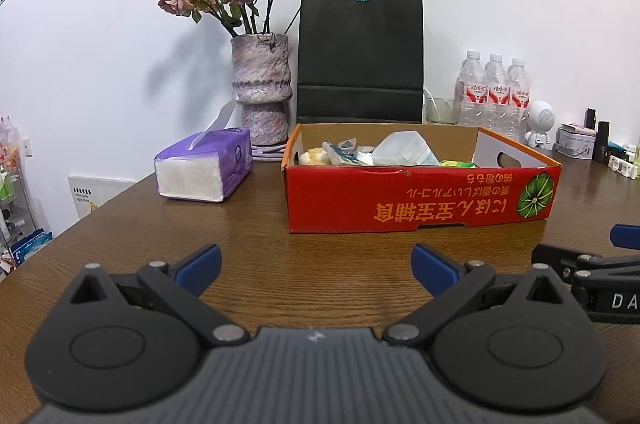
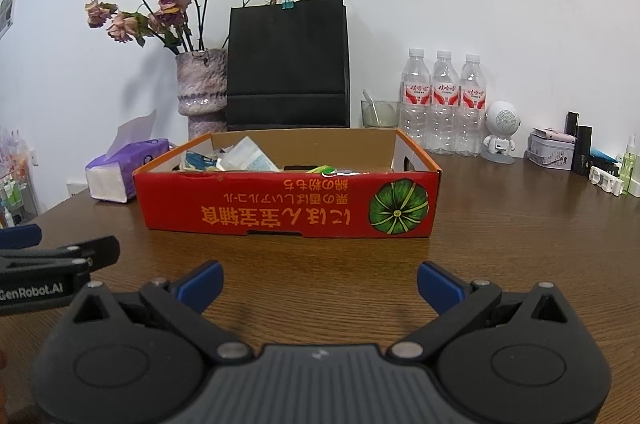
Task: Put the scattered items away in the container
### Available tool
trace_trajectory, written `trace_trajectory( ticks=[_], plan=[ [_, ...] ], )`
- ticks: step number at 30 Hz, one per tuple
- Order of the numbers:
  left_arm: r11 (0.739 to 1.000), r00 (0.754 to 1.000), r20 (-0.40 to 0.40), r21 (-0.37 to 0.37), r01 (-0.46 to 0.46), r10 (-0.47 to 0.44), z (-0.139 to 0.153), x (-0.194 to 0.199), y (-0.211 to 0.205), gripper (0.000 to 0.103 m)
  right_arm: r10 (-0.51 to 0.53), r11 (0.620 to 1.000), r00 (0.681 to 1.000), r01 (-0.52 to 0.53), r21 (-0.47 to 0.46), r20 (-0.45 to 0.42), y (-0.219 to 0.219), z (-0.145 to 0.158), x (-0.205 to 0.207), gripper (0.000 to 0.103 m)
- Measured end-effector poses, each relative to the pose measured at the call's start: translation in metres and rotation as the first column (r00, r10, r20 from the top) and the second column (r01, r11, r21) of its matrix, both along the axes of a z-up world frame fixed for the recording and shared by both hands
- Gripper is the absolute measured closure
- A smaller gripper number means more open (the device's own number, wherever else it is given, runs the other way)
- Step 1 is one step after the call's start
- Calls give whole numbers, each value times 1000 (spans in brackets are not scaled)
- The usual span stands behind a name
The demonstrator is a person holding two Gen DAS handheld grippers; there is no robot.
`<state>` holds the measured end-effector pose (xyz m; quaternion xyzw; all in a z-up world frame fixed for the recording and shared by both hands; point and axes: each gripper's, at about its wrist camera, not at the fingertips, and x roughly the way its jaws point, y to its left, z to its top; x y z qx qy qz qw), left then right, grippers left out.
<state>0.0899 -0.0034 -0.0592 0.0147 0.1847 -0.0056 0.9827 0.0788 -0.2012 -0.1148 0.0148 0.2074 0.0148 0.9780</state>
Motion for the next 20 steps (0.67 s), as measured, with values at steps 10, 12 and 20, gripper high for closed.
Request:
trace_trajectory(
  ticks=[10, 12, 20],
  plan=[
    [1000, 1000, -2, -2, 10, -10, 0, 0, 0, 0, 0, 1000, 1000, 0, 2, 0, 0, 0, 0, 0],
    [1000, 1000, -3, -2, 10, -10, 0, 1, 0, 0, 0, 1000, 1000, 0, 2, -1, 0, 0, 0, 0],
    [999, 999, -5, -12, 42, -42, -1, 1, -1, 0, -1, 1000, 1000, 1, -1, 0, 1, 0, 0, 0]
  ],
)
